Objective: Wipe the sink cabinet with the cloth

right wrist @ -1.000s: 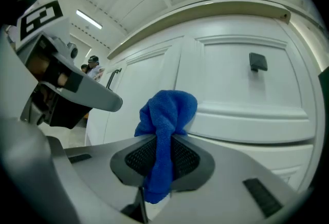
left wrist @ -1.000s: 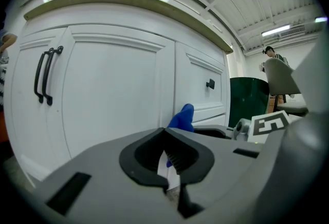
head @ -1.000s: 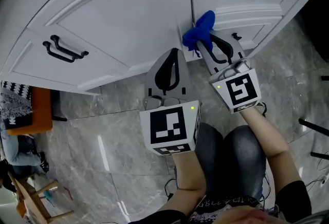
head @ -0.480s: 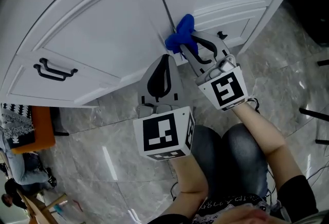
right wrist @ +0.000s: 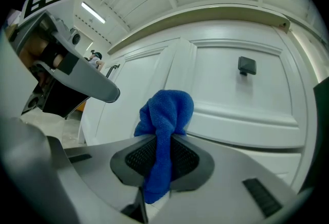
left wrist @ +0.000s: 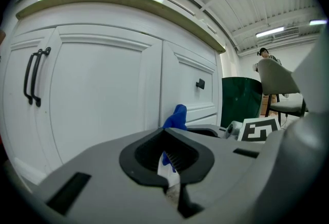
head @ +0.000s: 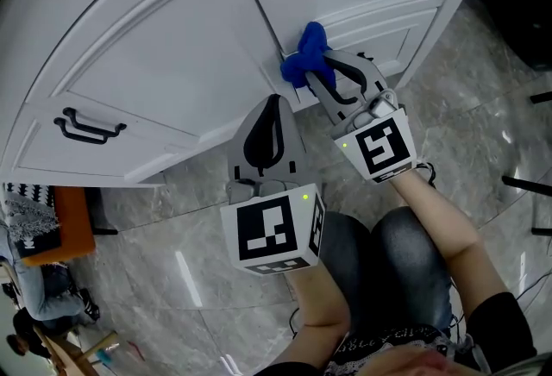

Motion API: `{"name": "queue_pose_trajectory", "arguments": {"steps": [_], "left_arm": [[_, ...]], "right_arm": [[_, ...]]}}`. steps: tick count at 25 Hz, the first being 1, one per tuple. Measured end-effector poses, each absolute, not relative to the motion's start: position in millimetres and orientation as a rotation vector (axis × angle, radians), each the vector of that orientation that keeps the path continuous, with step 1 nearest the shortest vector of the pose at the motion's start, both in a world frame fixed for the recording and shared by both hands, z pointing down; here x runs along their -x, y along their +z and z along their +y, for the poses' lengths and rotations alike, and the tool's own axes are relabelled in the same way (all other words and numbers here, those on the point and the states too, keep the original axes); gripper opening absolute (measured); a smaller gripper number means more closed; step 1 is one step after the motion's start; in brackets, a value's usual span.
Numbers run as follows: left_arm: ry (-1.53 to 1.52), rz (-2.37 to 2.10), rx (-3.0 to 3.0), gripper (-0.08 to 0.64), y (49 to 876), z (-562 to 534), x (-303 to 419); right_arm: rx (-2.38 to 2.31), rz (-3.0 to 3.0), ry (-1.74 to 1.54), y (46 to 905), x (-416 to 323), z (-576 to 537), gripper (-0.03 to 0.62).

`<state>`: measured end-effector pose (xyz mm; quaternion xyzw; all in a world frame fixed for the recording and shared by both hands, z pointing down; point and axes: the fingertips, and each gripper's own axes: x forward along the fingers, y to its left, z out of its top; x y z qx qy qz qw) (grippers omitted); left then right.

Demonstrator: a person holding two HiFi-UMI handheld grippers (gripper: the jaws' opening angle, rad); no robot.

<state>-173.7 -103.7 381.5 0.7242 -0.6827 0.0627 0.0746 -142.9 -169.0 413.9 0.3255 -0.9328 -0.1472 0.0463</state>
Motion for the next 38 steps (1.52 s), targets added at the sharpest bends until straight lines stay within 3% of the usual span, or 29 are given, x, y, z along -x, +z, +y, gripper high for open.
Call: {"name": "queue_pose_trajectory", "arguments": {"steps": [38], "left_arm": [[0.181, -2.007, -2.207, 0.005, 382.7, -111.0, 158.7]], "right_arm": [[-1.181, -2.793, -0.401, 414.8, 92.5, -194.1, 0.074]]}}
